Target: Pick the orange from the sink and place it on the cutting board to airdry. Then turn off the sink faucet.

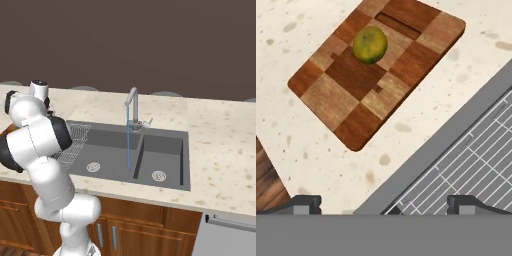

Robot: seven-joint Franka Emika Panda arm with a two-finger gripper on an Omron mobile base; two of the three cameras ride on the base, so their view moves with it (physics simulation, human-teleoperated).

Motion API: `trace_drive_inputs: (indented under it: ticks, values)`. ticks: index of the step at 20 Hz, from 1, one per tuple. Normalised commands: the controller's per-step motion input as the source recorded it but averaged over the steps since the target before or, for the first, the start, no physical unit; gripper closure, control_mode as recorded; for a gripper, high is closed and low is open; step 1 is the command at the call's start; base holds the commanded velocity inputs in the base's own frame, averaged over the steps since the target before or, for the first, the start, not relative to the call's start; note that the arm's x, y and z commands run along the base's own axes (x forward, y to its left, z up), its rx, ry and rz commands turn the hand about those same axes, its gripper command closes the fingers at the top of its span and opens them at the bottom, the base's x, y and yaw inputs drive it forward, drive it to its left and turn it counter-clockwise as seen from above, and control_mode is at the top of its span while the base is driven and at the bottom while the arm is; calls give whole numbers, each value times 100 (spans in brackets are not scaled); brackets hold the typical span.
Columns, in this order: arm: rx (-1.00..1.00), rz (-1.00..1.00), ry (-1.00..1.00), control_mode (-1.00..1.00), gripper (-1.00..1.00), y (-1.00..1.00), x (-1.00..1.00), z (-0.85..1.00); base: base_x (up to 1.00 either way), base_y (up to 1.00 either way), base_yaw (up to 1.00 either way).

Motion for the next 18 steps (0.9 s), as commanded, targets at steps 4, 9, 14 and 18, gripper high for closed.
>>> trace_drive_inputs:
  ticks: [4,9,14,18]
  values:
    - [0,-1,0,-100,-100,-21,0,0,0,0,0]
    - [0,0,0,-100,-100,-23,0,0,0,0,0]
    - [0,-1,-1,-100,-100,-23,0,0,0,0,0]
    - [0,-3,-2,-100,-100,-21,0,0,0,0,0]
